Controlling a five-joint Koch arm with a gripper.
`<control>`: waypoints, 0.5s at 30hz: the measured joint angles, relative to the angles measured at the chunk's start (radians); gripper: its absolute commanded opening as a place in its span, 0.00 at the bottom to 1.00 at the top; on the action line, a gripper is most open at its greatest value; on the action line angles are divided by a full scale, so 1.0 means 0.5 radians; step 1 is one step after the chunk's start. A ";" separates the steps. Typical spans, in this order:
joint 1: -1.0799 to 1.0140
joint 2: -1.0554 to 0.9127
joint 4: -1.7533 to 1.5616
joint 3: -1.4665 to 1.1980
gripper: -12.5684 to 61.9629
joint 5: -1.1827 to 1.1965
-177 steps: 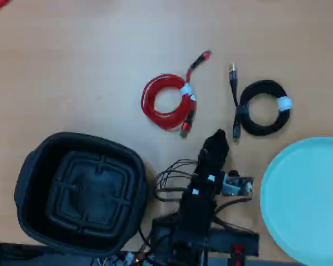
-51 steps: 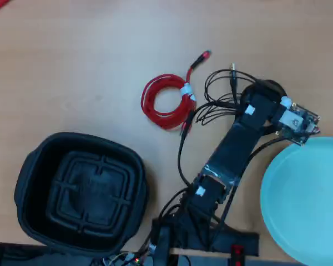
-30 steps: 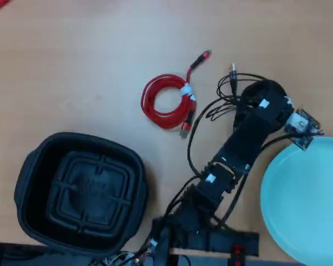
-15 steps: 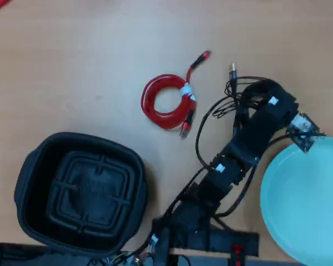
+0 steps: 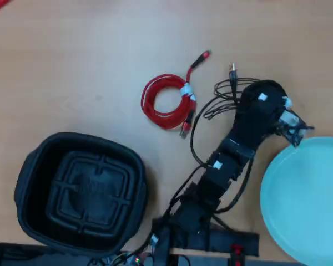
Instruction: Put a black charging cable in a black bowl and put a red charging cable in a green bowl
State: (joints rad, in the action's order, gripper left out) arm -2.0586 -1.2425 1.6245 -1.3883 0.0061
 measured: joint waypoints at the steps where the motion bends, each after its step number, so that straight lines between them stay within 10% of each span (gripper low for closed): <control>1: 0.034 0.009 0.000 0.000 0.58 0.000; 15: 0.144 0.178 -0.025 0.000 0.58 0.178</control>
State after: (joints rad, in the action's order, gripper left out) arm -1.9865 -1.1536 1.6122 -1.3883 0.0951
